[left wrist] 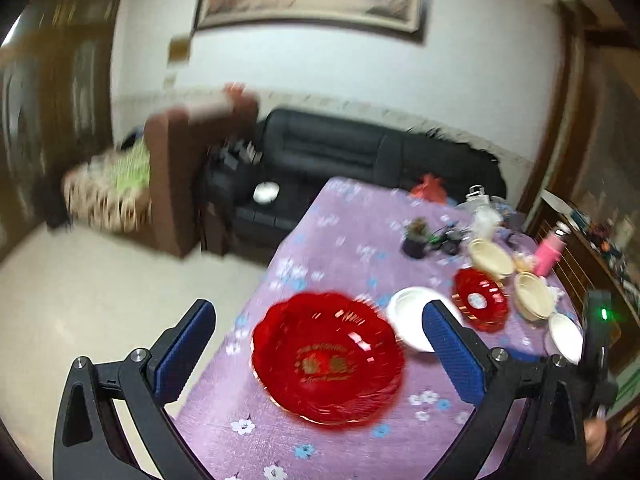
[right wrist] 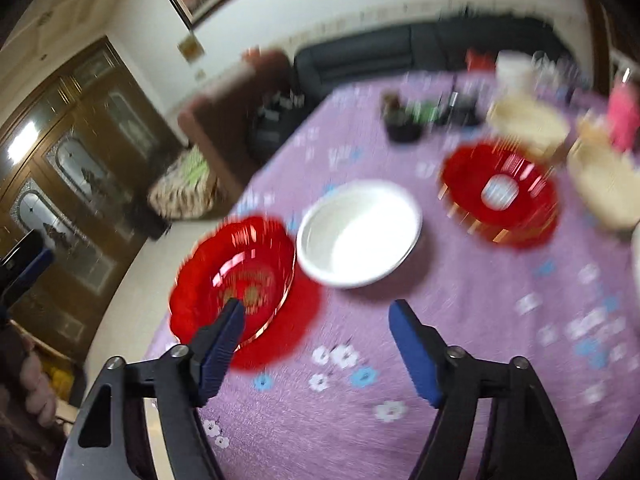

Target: Organize plates and bowls

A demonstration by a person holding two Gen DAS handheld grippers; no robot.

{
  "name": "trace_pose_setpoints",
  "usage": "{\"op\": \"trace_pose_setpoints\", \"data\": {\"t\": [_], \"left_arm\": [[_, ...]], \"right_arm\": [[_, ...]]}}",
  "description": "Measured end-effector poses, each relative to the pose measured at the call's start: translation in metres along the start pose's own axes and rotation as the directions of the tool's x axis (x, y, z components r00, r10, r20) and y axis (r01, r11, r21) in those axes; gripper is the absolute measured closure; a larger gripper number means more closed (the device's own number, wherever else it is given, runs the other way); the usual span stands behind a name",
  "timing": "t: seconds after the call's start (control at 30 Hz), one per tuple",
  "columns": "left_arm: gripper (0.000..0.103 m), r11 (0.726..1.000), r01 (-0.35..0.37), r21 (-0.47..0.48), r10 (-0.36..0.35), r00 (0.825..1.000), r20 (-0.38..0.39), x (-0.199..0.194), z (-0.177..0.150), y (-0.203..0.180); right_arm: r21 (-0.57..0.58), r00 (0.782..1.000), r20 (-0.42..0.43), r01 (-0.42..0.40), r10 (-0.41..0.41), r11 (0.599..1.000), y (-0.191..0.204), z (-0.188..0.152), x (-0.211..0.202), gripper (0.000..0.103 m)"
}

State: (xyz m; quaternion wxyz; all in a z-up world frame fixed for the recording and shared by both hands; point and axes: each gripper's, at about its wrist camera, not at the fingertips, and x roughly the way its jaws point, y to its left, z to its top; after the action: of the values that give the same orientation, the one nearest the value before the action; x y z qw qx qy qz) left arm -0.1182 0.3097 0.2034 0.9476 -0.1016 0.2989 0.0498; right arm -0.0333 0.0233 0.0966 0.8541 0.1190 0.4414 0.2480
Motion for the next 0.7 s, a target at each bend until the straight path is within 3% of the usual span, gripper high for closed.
{"op": "trace_pose_setpoints", "data": {"t": [0.17,0.37,0.47,0.57,0.63,0.7], "left_arm": [[0.003,0.996,-0.048,-0.076,0.038,0.992,-0.12,0.07,-0.02,0.042],[0.011,0.991,-0.028,-0.132,-0.004,0.972,-0.236,0.128,-0.038,0.064],[0.017,0.993,-0.018,-0.119,-0.017,0.958,-0.287,0.152,-0.044,0.065],[0.034,0.994,0.003,-0.107,-0.039,0.943,-0.33,0.172,-0.049,0.06],[0.052,0.994,0.023,-0.106,-0.06,0.931,-0.361,0.183,-0.053,0.057],[0.06,0.997,0.001,-0.081,-0.031,0.928,-0.371,0.188,-0.056,0.054]], "right_arm": [[0.003,0.996,-0.076,-0.048,0.048,0.999,0.01,-0.009,0.053,0.025],[0.013,0.99,-0.133,-0.05,0.051,0.999,0.023,-0.005,0.101,0.025],[0.02,0.986,-0.161,-0.035,0.037,0.999,0.024,-0.002,0.116,0.034],[0.028,0.985,-0.17,-0.027,0.031,0.999,0.022,0.002,0.128,0.043],[0.036,0.983,-0.182,-0.028,0.035,0.999,0.023,0.004,0.132,0.053],[0.03,0.979,-0.198,-0.035,0.041,0.999,0.025,0.004,0.138,0.072]]}}
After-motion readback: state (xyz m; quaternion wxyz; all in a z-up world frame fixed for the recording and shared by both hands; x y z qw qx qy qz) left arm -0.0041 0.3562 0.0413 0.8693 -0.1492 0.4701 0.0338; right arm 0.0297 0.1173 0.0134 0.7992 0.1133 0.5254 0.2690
